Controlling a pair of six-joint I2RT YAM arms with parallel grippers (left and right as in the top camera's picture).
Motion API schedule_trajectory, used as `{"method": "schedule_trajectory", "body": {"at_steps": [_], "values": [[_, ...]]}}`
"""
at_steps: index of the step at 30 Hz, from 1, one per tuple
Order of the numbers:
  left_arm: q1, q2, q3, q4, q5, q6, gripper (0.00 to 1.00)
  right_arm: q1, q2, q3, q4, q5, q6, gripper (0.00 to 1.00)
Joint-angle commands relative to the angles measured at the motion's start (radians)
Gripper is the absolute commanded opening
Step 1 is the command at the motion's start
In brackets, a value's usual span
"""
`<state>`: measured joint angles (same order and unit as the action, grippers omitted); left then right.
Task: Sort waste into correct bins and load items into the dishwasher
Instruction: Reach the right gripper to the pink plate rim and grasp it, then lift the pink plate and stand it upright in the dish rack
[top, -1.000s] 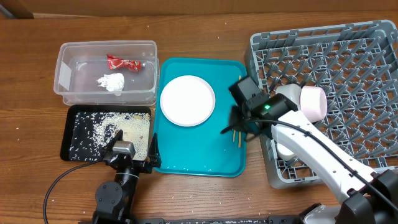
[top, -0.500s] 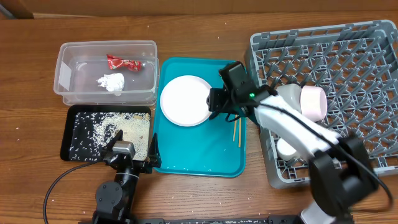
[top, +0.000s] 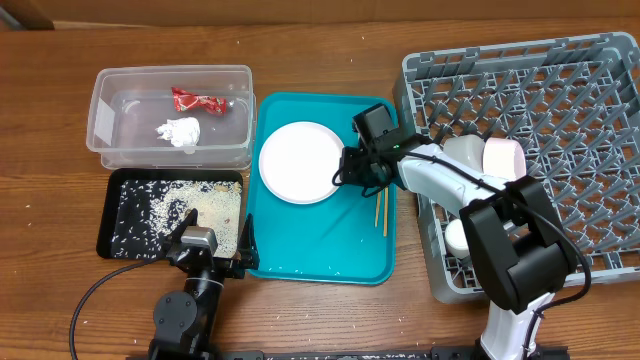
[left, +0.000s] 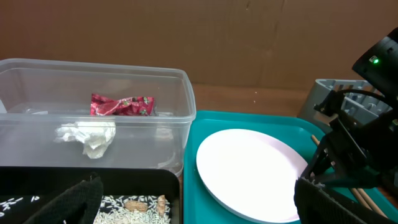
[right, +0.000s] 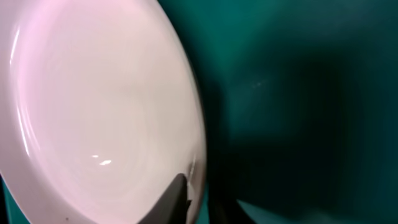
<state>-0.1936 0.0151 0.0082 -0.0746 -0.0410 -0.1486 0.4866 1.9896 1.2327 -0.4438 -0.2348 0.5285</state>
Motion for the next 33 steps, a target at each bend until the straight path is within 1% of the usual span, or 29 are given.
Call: {"method": "schedule_trajectory", "body": {"at_steps": [1, 6, 8, 12, 14, 18, 20, 22, 24, 28, 32, 33], "values": [[0.010, -0.009, -0.003, 0.003, -0.011, 0.018, 1.00, -0.003, 0.010, 0.027, -0.003, -0.010, -0.002, 0.05], [0.010, -0.009, -0.003, 0.003, -0.011, 0.018, 1.00, -0.048, -0.058, 0.027, -0.062, -0.001, -0.002, 0.04], [0.010, -0.009, -0.003, 0.003, -0.011, 0.018, 1.00, -0.066, -0.118, 0.027, -0.103, 0.028, -0.006, 0.04], [0.010, -0.009, -0.003, 0.003, -0.011, 0.018, 1.00, -0.089, -0.296, 0.027, -0.196, 0.135, -0.036, 0.04], [0.010, -0.009, -0.003, 0.003, -0.011, 0.018, 1.00, -0.089, -0.400, 0.027, -0.247, 0.253, -0.036, 0.04], [0.010, -0.009, -0.003, 0.003, -0.011, 0.018, 1.00, -0.089, -0.599, 0.027, -0.347, 0.610, -0.027, 0.04], [0.010, -0.009, -0.003, 0.003, -0.011, 0.018, 1.00, -0.090, -0.673, 0.027, -0.392, 0.803, -0.015, 0.04], [0.010, -0.009, -0.003, 0.003, -0.011, 0.018, 1.00, -0.096, -0.726, 0.027, -0.441, 0.988, 0.043, 0.04], [0.010, -0.009, -0.003, 0.003, -0.011, 0.018, 1.00, -0.118, -0.758, 0.027, -0.483, 1.129, 0.068, 0.04], [0.010, -0.009, -0.003, 0.003, -0.011, 0.018, 1.00, -0.220, -0.755, 0.024, -0.516, 1.306, 0.071, 0.04], [0.010, -0.009, -0.003, 0.003, -0.011, 0.018, 1.00, -0.357, -0.711, 0.024, -0.492, 1.361, 0.068, 0.04], [0.010, -0.009, -0.003, 0.003, -0.011, 0.018, 1.00, -0.389, -0.697, 0.024, -0.480, 1.364, 0.042, 0.04]]}}
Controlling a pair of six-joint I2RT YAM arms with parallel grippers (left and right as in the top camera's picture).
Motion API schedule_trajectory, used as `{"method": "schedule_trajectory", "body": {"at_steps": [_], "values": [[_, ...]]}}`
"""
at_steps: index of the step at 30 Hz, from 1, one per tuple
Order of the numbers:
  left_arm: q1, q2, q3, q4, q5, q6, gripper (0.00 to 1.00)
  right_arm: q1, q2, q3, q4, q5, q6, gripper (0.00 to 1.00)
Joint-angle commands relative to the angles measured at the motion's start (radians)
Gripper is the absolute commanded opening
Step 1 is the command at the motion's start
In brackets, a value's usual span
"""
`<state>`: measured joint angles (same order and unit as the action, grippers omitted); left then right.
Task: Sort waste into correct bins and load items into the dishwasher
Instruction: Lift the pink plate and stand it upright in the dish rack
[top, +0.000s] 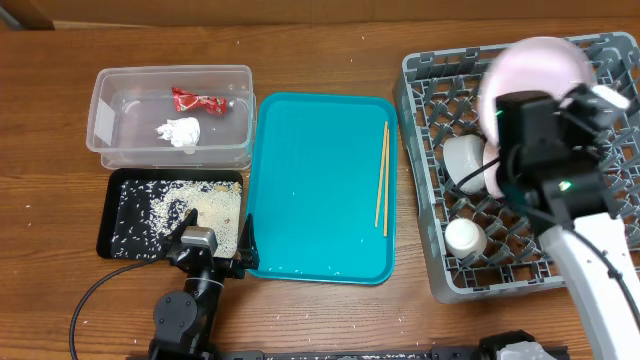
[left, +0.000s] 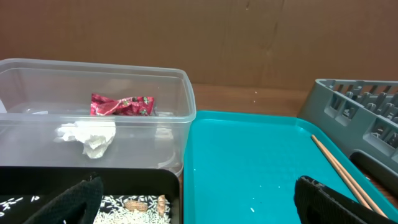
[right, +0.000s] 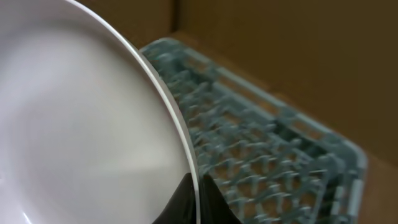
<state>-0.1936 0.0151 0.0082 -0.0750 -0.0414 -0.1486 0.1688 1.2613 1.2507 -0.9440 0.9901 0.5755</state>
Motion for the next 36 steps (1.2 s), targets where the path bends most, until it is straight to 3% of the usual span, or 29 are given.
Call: {"method": "schedule_trajectory", "body": {"at_steps": [1, 6, 14, 22, 25, 28, 36], "values": [[0.010, -0.009, -0.003, 0.003, -0.011, 0.018, 1.00, -0.097, 0.047, 0.006, 0.036, 0.138, -0.042, 0.04], [0.010, -0.009, -0.003, 0.003, -0.011, 0.018, 1.00, -0.192, 0.152, 0.006, 0.112, 0.137, -0.229, 0.04], [0.010, -0.009, -0.003, 0.003, -0.011, 0.018, 1.00, -0.201, 0.316, 0.006, 0.112, 0.188, -0.270, 0.04], [0.010, -0.009, -0.003, 0.003, -0.011, 0.018, 1.00, -0.109, 0.325, 0.006, 0.109, 0.225, -0.286, 0.04], [0.010, -0.009, -0.003, 0.003, -0.011, 0.018, 1.00, -0.050, 0.325, 0.006, 0.109, 0.242, -0.292, 0.24], [0.010, -0.009, -0.003, 0.003, -0.011, 0.018, 1.00, -0.003, 0.325, 0.006, 0.108, 0.247, -0.293, 0.33], [0.010, -0.009, -0.003, 0.003, -0.011, 0.018, 1.00, 0.153, 0.321, 0.006, 0.098, 0.258, -0.295, 0.34]]}}
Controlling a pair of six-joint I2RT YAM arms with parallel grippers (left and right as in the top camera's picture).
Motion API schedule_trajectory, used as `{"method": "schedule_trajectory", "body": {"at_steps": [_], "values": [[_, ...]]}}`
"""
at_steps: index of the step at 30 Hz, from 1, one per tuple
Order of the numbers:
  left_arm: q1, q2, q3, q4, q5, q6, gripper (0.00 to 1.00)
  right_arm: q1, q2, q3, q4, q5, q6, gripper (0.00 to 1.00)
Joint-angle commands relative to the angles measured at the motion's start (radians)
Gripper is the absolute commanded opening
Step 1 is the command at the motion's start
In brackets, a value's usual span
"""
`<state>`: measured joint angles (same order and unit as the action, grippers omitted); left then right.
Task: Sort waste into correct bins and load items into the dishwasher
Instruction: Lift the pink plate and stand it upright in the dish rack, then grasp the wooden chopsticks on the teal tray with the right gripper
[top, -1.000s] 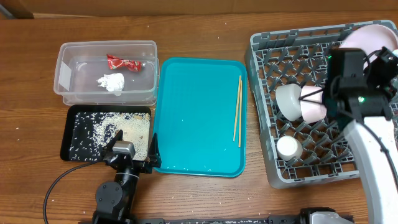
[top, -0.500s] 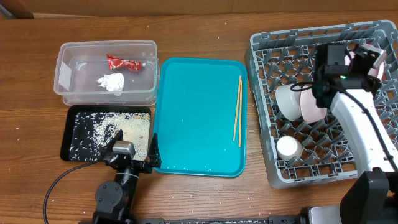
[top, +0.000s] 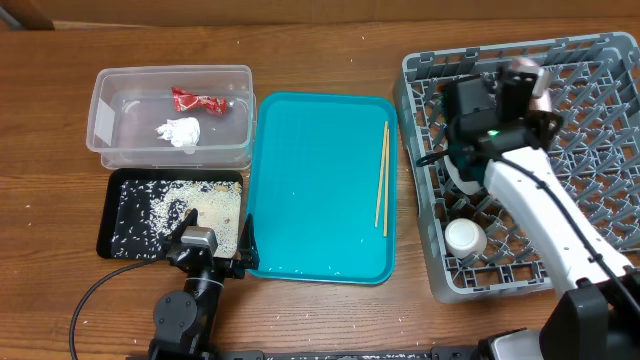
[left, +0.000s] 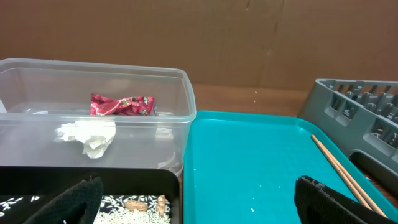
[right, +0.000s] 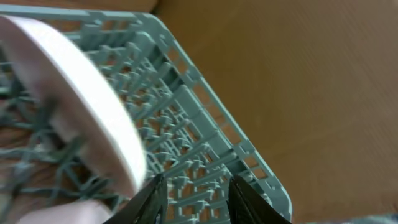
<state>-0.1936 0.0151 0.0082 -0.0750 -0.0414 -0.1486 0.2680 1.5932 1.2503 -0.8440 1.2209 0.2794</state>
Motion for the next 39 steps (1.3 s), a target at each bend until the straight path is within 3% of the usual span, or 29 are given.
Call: {"method": "schedule_trajectory", "body": {"at_steps": [1, 5, 9, 12, 16, 21, 24, 29, 35, 39], "values": [[0.010, -0.009, -0.003, 0.003, -0.011, 0.018, 1.00, 0.075, -0.016, 0.007, -0.002, 0.027, 0.001, 0.34], [0.010, -0.009, -0.003, 0.003, -0.011, 0.018, 1.00, 0.172, -0.062, 0.008, -0.003, 0.015, 0.005, 0.35], [0.010, -0.009, -0.003, 0.003, -0.010, 0.018, 1.00, 0.288, -0.144, 0.008, -0.031, -0.112, 0.005, 0.47], [0.010, -0.009, -0.003, 0.003, -0.011, 0.018, 1.00, 0.367, -0.204, 0.008, -0.067, -0.396, 0.005, 0.54], [0.010, -0.009, -0.003, 0.003, -0.011, 0.018, 1.00, 0.391, -0.217, 0.005, -0.097, -0.828, 0.037, 0.52], [0.010, -0.009, -0.003, 0.003, -0.011, 0.018, 1.00, 0.385, -0.131, -0.031, -0.061, -1.133, 0.116, 0.47], [0.010, -0.009, -0.003, 0.003, -0.011, 0.018, 1.00, 0.385, -0.039, -0.036, -0.052, -1.123, 0.122, 0.40], [0.010, -0.009, -0.003, 0.003, -0.011, 0.018, 1.00, 0.349, 0.108, -0.036, 0.002, -1.023, 0.174, 0.39], [0.010, -0.009, -0.003, 0.003, -0.011, 0.018, 1.00, 0.275, 0.224, -0.036, 0.101, -1.025, 0.166, 0.38], [0.010, -0.009, -0.003, 0.003, -0.011, 0.018, 1.00, 0.240, 0.252, -0.037, 0.128, -1.128, 0.156, 0.29]]}}
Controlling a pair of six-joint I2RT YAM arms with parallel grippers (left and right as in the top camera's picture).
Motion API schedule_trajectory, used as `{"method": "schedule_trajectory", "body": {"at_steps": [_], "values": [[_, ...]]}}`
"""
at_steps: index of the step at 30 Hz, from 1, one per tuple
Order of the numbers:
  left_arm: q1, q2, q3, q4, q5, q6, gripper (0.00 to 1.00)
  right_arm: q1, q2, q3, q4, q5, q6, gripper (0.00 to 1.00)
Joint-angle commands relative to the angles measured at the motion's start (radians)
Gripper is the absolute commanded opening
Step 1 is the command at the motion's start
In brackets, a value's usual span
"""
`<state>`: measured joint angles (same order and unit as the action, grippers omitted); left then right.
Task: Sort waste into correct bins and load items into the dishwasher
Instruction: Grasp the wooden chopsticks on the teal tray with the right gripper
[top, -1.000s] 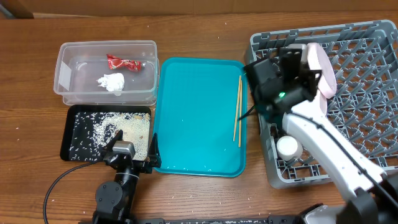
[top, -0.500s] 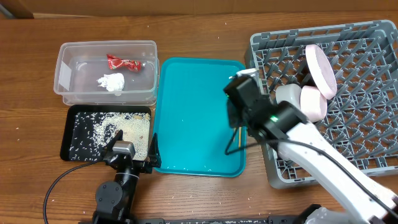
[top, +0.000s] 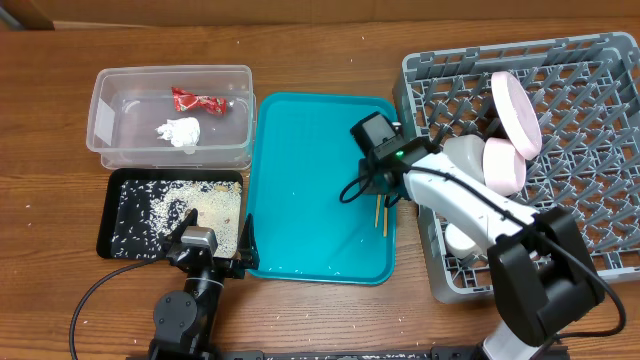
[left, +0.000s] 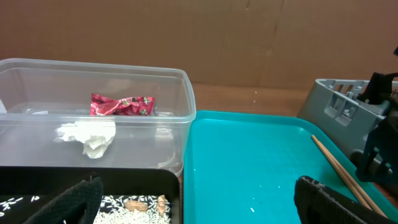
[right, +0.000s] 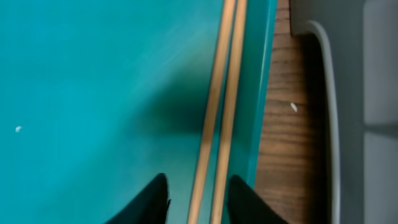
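Two wooden chopsticks (right: 221, 106) lie side by side along the right edge of the teal tray (top: 300, 230). My right gripper (right: 199, 199) is open and low over them, one finger on each side; in the overhead view this right gripper (top: 377, 190) covers their middle. A white plate (top: 515, 108) stands on edge in the grey dish rack (top: 600, 250), beside a pink cup (top: 504, 166) and a white bowl (top: 462, 152). My left gripper (left: 196, 190) rests open at the table's front, between the black tray and the teal tray.
A clear bin (top: 110, 135) at the back left holds a red wrapper (top: 196, 100) and a crumpled tissue (top: 180, 132). A black tray (top: 120, 240) in front of it holds rice and scraps. A small white cup (top: 460, 238) sits in the rack's front left.
My right gripper has gone from the back of the rack to the teal tray's right edge, where it now straddles the chopsticks. The plate stays standing in the rack. The left arm is unmoved.
My right gripper was first at the rim of the white plate on the teal tray. Then it held the plate up over the rack. Then the plate stood in the rack with the gripper open beside it. Now the gripper is open over the chopsticks.
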<state>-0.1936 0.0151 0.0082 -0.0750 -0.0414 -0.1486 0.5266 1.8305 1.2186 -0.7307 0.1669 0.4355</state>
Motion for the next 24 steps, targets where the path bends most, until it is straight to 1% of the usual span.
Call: {"method": "schedule_trajectory", "body": {"at_steps": [1, 4, 16, 24], "values": [[0.010, -0.009, -0.003, 0.003, -0.011, 0.018, 1.00, -0.018, 0.020, -0.007, 0.021, -0.096, -0.012, 0.27], [0.010, -0.009, -0.003, 0.003, -0.011, 0.018, 1.00, -0.011, 0.029, -0.008, 0.023, -0.109, -0.047, 0.26], [0.010, -0.009, -0.003, 0.003, -0.011, 0.018, 1.00, -0.005, 0.049, -0.029, 0.061, -0.067, -0.043, 0.27], [0.010, -0.009, -0.003, 0.003, -0.011, 0.018, 1.00, -0.006, 0.130, -0.028, 0.072, -0.052, -0.043, 0.27]]}}
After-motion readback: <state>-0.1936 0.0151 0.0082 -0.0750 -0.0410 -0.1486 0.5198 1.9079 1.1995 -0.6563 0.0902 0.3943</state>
